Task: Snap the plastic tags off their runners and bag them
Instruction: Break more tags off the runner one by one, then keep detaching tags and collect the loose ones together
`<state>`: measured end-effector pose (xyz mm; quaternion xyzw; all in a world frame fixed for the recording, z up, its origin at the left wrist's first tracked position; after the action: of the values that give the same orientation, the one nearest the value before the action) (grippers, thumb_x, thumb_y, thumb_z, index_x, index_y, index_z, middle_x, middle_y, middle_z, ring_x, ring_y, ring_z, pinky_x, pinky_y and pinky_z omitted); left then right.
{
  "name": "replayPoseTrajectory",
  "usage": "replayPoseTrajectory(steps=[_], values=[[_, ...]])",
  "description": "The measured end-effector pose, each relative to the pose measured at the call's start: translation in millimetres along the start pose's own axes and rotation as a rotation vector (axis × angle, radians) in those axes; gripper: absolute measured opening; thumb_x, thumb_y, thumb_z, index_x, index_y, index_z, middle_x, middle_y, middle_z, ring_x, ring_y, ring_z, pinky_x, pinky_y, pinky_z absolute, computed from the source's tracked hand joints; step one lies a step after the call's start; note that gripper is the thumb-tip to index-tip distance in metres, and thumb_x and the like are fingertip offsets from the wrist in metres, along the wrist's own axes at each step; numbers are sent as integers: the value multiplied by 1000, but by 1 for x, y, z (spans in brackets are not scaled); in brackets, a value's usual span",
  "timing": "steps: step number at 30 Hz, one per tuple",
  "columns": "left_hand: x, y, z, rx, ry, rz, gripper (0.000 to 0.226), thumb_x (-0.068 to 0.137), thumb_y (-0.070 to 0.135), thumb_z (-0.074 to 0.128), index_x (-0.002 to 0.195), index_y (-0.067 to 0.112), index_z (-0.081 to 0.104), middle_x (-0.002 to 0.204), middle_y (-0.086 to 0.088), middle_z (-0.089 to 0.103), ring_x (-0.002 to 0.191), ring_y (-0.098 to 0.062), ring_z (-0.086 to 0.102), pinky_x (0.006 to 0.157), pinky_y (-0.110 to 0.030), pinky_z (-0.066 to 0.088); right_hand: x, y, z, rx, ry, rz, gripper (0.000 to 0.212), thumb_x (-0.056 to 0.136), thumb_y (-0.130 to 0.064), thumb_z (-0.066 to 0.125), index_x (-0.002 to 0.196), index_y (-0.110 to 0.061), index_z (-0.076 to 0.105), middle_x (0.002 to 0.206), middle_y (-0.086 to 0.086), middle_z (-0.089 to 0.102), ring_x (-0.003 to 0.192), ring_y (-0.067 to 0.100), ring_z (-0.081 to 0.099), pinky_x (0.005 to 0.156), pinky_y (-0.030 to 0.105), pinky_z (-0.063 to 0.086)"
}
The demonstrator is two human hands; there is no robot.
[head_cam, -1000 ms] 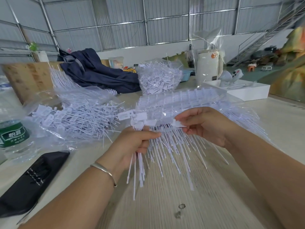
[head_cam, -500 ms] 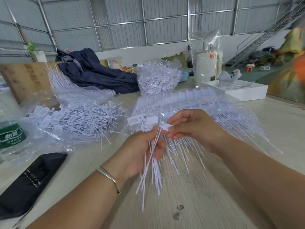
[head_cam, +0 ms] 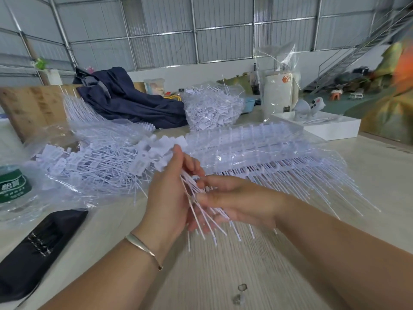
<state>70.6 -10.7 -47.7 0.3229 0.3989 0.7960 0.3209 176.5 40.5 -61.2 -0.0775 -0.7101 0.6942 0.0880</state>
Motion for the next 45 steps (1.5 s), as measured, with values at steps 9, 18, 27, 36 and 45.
replayPoseTrajectory(steps=[9, 18, 27, 36, 45], values=[[3, 5, -11, 671, 25, 462, 28, 93, 41, 51, 80, 21, 65, 70, 17, 62, 70, 4, 59, 67, -12, 44, 0, 1, -3, -311, 19, -49, 17, 97, -24, 57, 81, -18, 60, 65, 0, 61, 58, 16, 56, 58, 27, 43], [18, -3, -22, 427, -79, 82, 37, 85, 42, 55, 66, 13, 67, 57, -7, 57, 54, -13, 51, 48, -21, 38, 11, 7, -17, -474, 435, -175, 34, 104, -21, 40, 71, -23, 48, 53, -15, 42, 50, 0, 37, 55, 15, 33], [42, 5, -64, 224, 197, 53, 26, 86, 9, 46, 67, 5, 63, 50, -4, 52, 47, -12, 46, 41, -19, 33, 44, -23, -20, -777, 484, -127, 36, 102, -32, 40, 71, -14, 42, 61, -2, 41, 56, 16, 38, 59, 29, 35], [46, 0, -73, 207, 276, 4, 26, 81, 1, 46, 58, 5, 58, 52, -12, 43, 45, -13, 36, 42, -20, 28, 167, -99, 23, -1092, 565, -344, 34, 104, -31, 36, 94, -7, 57, 66, -4, 46, 73, 21, 49, 67, 35, 33], [45, -6, -76, 135, 381, -109, 52, 81, -8, 36, 39, 22, 33, 42, 4, 32, 39, -8, 26, 41, -19, 23, 284, -82, 42, -1317, 270, -37, 44, 98, -20, 53, 138, -6, 40, 132, 15, 53, 102, 28, 53, 71, 28, 42]])
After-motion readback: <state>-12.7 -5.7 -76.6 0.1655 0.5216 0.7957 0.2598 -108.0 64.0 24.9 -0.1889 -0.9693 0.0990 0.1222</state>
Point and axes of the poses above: each hand's wrist, its own x-axis towards the middle knuckle, its own z-axis out of the palm, y = z × x, the point moved 4 cm from there along x, towards the middle knuckle
